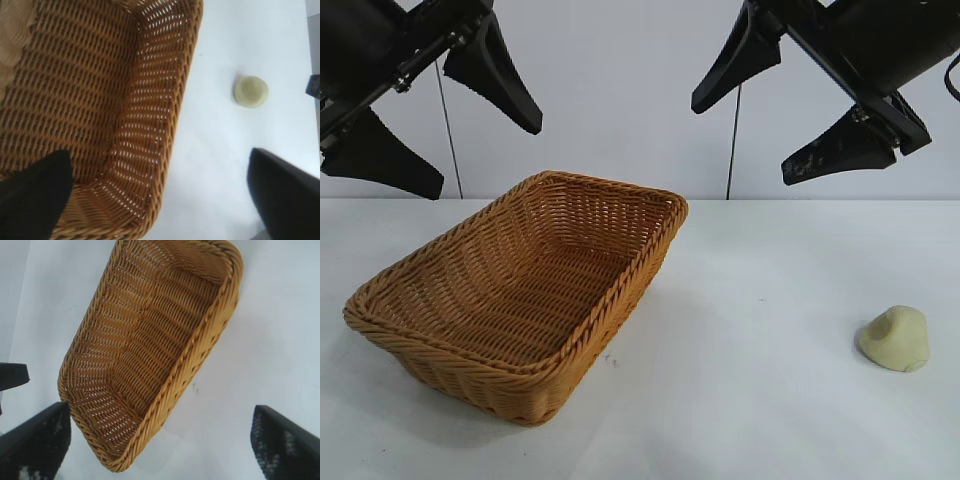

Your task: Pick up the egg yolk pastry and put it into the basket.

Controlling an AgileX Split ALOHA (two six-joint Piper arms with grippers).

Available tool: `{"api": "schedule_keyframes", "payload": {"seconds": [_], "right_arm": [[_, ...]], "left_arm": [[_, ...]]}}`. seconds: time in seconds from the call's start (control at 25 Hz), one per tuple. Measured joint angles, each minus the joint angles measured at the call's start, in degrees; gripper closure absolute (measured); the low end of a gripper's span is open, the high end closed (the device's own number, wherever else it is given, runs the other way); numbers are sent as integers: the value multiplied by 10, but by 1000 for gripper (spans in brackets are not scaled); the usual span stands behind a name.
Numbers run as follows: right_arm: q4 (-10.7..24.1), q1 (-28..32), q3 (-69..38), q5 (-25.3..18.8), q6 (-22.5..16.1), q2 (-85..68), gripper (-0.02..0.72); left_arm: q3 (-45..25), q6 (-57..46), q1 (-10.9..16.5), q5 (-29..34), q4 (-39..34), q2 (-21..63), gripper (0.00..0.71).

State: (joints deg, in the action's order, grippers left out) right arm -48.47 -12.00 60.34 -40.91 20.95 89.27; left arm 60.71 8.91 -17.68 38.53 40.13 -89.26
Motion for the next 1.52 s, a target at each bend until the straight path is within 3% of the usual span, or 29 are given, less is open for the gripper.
{"api": "schedule_keyframes", "payload": {"seconds": [1.0, 1.28, 1.52], "right_arm": [[0, 0, 0, 0, -6, 0, 8], [0, 0, 0, 0, -6, 0, 8], [0, 0, 0, 0, -6, 0, 8]], "left_arm": [[0, -3, 0, -19, 2, 0, 32], [0, -24, 0, -19, 2, 7, 32], [-24, -102, 0, -11, -29, 64, 32]]}}
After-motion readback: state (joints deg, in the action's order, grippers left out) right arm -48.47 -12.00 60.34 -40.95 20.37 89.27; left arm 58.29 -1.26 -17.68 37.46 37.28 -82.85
